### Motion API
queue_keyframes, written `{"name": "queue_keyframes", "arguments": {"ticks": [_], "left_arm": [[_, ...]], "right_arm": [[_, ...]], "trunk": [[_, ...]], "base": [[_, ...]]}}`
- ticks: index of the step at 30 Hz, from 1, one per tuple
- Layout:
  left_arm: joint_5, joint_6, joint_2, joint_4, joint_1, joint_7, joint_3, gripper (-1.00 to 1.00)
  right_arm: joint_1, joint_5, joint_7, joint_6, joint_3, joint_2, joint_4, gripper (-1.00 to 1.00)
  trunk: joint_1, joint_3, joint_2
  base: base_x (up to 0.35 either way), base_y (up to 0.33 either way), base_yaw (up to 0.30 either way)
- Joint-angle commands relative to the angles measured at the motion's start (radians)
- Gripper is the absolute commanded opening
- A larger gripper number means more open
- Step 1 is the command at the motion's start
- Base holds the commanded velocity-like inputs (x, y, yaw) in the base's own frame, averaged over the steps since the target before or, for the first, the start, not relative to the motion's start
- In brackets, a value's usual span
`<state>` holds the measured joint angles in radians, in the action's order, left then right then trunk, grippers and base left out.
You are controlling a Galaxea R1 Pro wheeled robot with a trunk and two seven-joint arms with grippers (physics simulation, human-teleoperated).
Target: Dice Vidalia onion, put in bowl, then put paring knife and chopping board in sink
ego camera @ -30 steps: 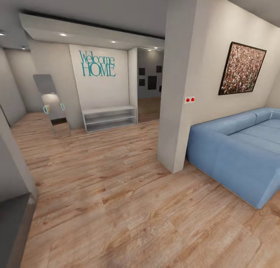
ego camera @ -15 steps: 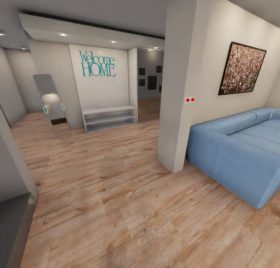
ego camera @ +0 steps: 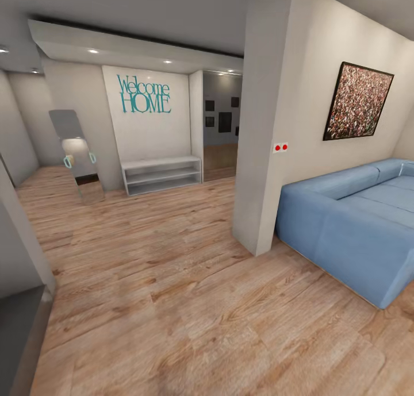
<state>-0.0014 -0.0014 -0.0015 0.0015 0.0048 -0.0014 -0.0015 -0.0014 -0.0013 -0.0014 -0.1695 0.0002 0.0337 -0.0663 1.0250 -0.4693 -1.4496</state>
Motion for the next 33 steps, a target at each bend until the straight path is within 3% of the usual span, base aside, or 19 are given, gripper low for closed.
{"name": "queue_keyframes", "arguments": {"ticks": [1,9,33], "left_arm": [[0.000,0.000,0.000,0.000,0.000,0.000,0.000,1.00],[0.000,0.000,0.000,0.000,-0.001,0.000,0.000,1.00],[0.000,0.000,0.000,0.000,0.000,0.000,0.000,1.00]], "right_arm": [[0.000,0.000,0.000,-0.039,0.000,0.000,0.000,1.00],[0.000,0.000,0.000,-0.077,0.000,0.000,0.000,1.00],[0.000,0.000,0.000,-0.080,0.001,0.002,0.000,1.00]], "trunk": [[0.000,-0.001,0.000],[0.000,-0.001,0.000],[0.000,-0.001,0.000]], "base": [[0.000,0.000,0.000],[0.000,0.000,0.000],[0.000,0.000,0.000]]}}
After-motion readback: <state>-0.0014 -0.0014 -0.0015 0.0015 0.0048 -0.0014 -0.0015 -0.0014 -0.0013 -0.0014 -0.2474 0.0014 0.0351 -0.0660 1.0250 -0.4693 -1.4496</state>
